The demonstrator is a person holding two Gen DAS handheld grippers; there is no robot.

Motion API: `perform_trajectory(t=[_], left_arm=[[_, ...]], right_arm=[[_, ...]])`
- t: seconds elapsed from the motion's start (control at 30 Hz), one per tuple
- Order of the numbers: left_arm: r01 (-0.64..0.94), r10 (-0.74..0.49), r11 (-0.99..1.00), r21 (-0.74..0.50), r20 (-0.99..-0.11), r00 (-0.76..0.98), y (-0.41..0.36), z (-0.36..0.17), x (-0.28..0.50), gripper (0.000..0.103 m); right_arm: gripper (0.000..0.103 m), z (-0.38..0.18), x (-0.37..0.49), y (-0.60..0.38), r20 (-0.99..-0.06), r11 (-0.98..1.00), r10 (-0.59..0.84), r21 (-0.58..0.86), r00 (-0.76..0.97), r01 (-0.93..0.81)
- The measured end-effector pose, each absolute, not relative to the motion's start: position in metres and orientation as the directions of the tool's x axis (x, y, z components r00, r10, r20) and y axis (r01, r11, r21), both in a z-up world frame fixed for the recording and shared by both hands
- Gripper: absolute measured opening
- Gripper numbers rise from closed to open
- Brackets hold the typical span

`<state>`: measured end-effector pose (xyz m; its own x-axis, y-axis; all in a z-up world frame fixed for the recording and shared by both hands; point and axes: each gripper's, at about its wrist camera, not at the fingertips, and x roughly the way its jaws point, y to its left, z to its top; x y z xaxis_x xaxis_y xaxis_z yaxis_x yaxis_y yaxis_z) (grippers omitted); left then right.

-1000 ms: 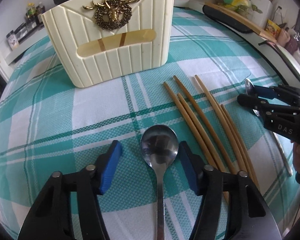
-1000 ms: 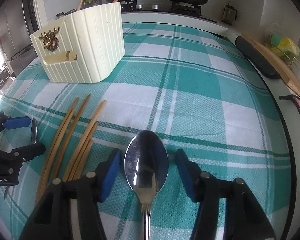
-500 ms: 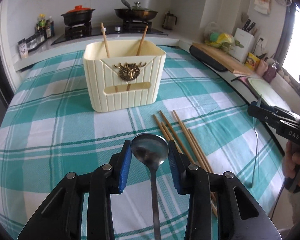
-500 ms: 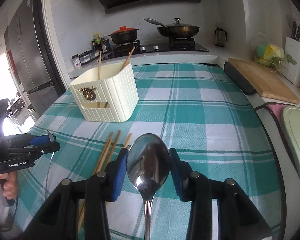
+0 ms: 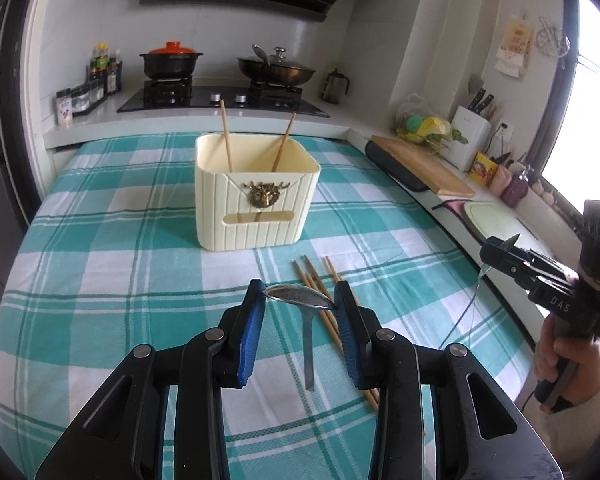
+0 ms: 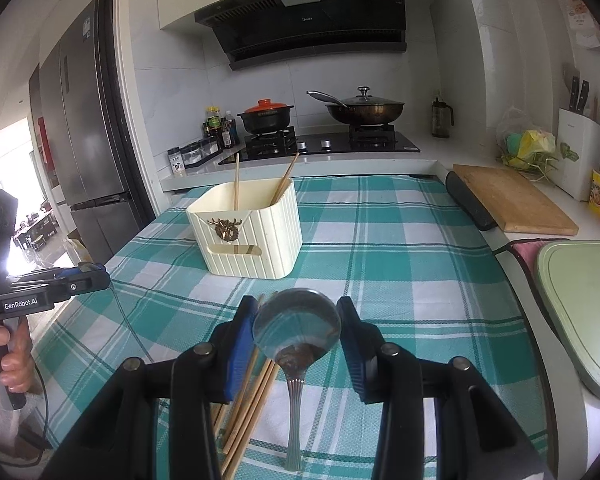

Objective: Organize utensils
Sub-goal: 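Carry both spoons up and lower them into the cream holder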

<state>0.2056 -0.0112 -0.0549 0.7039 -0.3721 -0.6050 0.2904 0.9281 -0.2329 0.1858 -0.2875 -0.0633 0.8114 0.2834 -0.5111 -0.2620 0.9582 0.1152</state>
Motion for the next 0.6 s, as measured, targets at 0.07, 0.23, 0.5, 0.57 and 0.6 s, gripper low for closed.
perform_trajectory(t=[0.07,0.23,0.5,0.57,0.6], left_arm=[[0.29,-0.372,0.928,-0.233,-0.602,0.707,-0.011,-0.053,0.206,0.036],[0.293,-0.372,0.928,-0.23,-0.6,0.708,-0.011,-0.051,0.207,0.036],[0.315,-0.401,0.916,-0.248,-0.595,0.697,-0.009,-0.04,0.211,0.035],[0.324,-0.412,0.911,-0.255,-0.591,0.694,-0.007,-0.034,0.213,0.035],[0.329,-0.418,0.908,-0.258,-0.588,0.693,-0.005,-0.03,0.215,0.035]], right_arm=[[0.041,-0.061,0.185,-0.287,-0.505,0.959,0.279,0.112,0.817,-0.259],[0.041,-0.054,0.188,-0.289,-0.494,0.961,0.273,0.107,0.826,-0.254],[0.041,-0.035,0.2,-0.289,-0.49,0.958,0.278,0.084,0.826,-0.273],[0.041,-0.029,0.204,-0.288,-0.489,0.957,0.281,0.078,0.826,-0.28],[0.041,-0.025,0.207,-0.287,-0.487,0.956,0.284,0.077,0.826,-0.284]])
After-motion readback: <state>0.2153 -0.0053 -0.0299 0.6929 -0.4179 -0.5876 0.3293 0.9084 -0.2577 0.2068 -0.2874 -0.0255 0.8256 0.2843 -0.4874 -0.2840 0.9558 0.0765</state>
